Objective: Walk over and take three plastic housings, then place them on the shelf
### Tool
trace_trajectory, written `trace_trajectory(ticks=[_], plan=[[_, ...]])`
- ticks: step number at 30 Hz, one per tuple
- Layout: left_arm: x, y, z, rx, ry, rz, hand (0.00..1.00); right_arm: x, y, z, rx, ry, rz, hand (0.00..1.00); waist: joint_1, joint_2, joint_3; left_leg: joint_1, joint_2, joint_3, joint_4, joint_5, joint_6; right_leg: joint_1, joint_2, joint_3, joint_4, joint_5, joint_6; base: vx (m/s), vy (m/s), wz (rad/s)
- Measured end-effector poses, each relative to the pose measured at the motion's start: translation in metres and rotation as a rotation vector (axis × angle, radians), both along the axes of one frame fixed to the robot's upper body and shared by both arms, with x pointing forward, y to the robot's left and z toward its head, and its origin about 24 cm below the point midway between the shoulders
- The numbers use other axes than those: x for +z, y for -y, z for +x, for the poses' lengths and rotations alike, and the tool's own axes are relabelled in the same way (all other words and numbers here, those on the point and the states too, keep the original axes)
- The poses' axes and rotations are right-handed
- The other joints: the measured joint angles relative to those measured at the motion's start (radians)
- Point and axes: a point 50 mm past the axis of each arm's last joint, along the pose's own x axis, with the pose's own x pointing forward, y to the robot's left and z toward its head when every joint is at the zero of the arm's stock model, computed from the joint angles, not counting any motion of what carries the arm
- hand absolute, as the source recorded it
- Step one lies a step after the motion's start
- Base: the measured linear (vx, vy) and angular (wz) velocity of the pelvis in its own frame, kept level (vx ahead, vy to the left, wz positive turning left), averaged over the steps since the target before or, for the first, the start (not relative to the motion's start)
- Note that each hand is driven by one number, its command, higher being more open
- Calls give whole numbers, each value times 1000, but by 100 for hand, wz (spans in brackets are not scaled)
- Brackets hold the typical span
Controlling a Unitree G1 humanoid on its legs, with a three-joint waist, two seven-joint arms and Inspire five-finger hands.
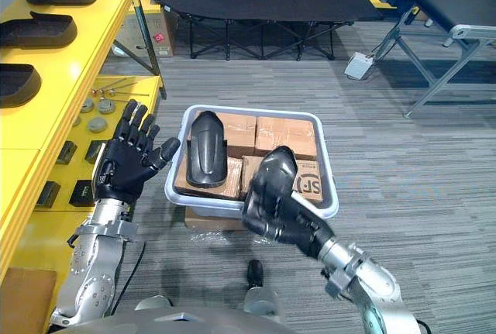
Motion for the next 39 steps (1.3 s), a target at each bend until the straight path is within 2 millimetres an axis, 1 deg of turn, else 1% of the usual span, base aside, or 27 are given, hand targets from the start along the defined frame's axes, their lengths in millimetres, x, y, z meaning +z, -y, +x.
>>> trace_trajectory(ticks=[3,5,7,8,9,10,11,12,13,14,16,19,21,22,24,25,26,29,30,31,32,33,35,36,37,38,39], plan=[[-12,-6,-5,19,-52,12,100,-11,9,-7,-95,-70,86,100,-7,-5,-14,13,-3,12,-16,1,-1,-1,0,10,0,-3,2,-30,-1,-10],[-17,-8,-10,22,-77,13,100,-18,22,-16,-197,-112,125,100,-9,-6,-31,12,-1,16,-22,3,-3,-7,2,11,0,-11,1,-21,-17,-5],[-21,-12,-15,30,-95,19,100,-29,42,-32,-370,-154,199,100,-9,-6,-42,12,1,23,-31,7,-6,-17,6,18,0,-16,-6,-11,-24,-8],[-21,-13,-16,36,-96,20,100,-32,46,-36,-407,-164,211,100,-10,-6,-42,12,2,26,-31,7,-7,-20,7,21,0,-15,-6,-10,-19,-15],[-22,-16,-17,43,-97,23,100,-39,55,-45,-465,-192,233,100,-14,-6,-42,13,4,31,-31,7,-8,-22,10,26,0,-14,-7,-5,-16,-11],[-22,-17,-18,45,-97,24,100,-43,58,-51,-486,-211,237,100,-19,-5,-42,14,6,32,-31,7,-9,-22,11,27,0,-13,-9,-1,-16,-10],[-23,-18,-19,49,-99,26,100,-49,63,-62,-513,-242,245,100,-28,-4,-44,15,9,35,-30,6,-11,-22,14,29,0,-11,-9,10,-14,-11],[-24,-19,-21,52,-103,26,100,-56,66,-78,-550,-284,262,100,-33,-2,-47,23,13,44,-31,4,-13,-22,18,35,0,-10,-7,17,-13,-24],[-24,-19,-22,54,-103,26,100,-63,68,-93,-575,-331,279,100,-35,-1,-49,31,17,57,-32,1,-17,-22,25,48,0,-10,-7,15,-13,-26],[-24,-19,-22,54,-102,26,100,-66,69,-100,-584,-355,287,100,-36,0,-52,32,19,59,-32,-1,-19,-23,27,50,0,-10,-7,7,-14,-19],[-27,-20,-21,51,-106,31,100,-79,67,-124,-634,-432,323,100,-59,1,-55,43,18,62,-49,-1,-18,-18,27,52,0,-11,-9,-8,-9,-5],[-35,-21,-19,51,-138,36,100,-89,65,-139,-678,-494,340,100,-71,4,-58,51,16,70,-55,-1,-18,-16,27,58,0,-12,-11,-27,4,-6],[-40,-22,-18,50,-159,40,100,-103,62,-152,-746,-547,331,100,-69,4,-57,53,15,69,-63,1,-15,-17,26,57,0,-14,-13,-44,-3,2],[-41,-22,-18,49,-162,43,100,-110,61,-153,-778,-566,312,100,-67,8,-55,49,14,68,-64,1,-12,-20,25,56,0,-17,-17,-41,-5,4],[-40,-21,-16,44,-156,45,100,-114,61,-150,-806,-565,285,100,-65,13,-46,44,13,60,-63,1,-11,-21,23,51,0,-18,-18,-32,1,8],[-38,-20,-14,40,-146,43,100,-118,60,-145,-843,-551,268,100,-62,9,-32,32,12,54,-57,1,-11,-26,22,46,0,-21,-15,-42,2,12],[-37,-20,-13,38,-139,42,100,-119,59,-141,-859,-542,263,100,-60,16,-29,22,12,51,-49,0,-11,-31,20,43,0,-21,-15,-65,3,17],[-25,-15,-2,24,-78,34,100,-126,56,-109,-954,-479,230,100,-51,34,28,-41,12,16,-10,-1,-12,-55,13,15,0,-19,-12,-64,-2,24],[-21,-14,2,16,-58,33,100,-127,54,-97,-983,-456,230,100,-37,37,53,-49,13,10,-5,-1,-12,-60,13,10,1,-17,-11,-53,-11,18],[-18,-13,4,13,-47,31,100,-127,53,-91,-999,-442,229,100,-32,37,67,-57,14,4,0,-1,-12,-60,14,5,1,-17,-11,-32,-19,21],[-14,-11,5,8,-28,29,100,-127,52,-79,-1021,-420,226,100,-31,40,85,-78,16,-11,10,-1,-12,-68,14,-8,2,-13,-12,-33,-18,20],[-12,-10,6,5,-17,27,100,-127,51,-73,-1031,-407,226,100,-28,45,92,-84,16,-14,13,-1,-12,-75,14,-9,6,-12,-11,-37,-22,21],[-6,-4,10,-19,13,21,100,-123,50,-54,-1071,-357,225,100,-14,38,138,-110,17,-32,31,0,-10,-91,13,-18,28,-11,-11,-18,-4,17],[-4,-3,12,-25,22,20,100,-122,49,-49,-1081,-342,227,100,-11,35,154,-114,17,-37,37,-1,-8,-91,13,-22,31,-12,-12,-18,19,16],[2,0,17,-35,49,18,100,-119,49,-34,-1099,-310,239,100,-2,28,198,-120,17,-42,48,-4,-4,-96,11,-24,43,-15,-11,-23,17,14],[3,1,19,-39,58,19,100,-117,49,-28,-1104,-296,244,100,-2,27,209,-130,16,-47,57,-5,-2,-103,9,-27,50,-18,-11,-57,22,14],[7,2,22,-43,73,21,100,-113,50,-18,-1113,-265,260,100,-1,28,228,-151,13,-54,66,-7,0,-123,5,-31,67,-22,-11,-60,17,12]])
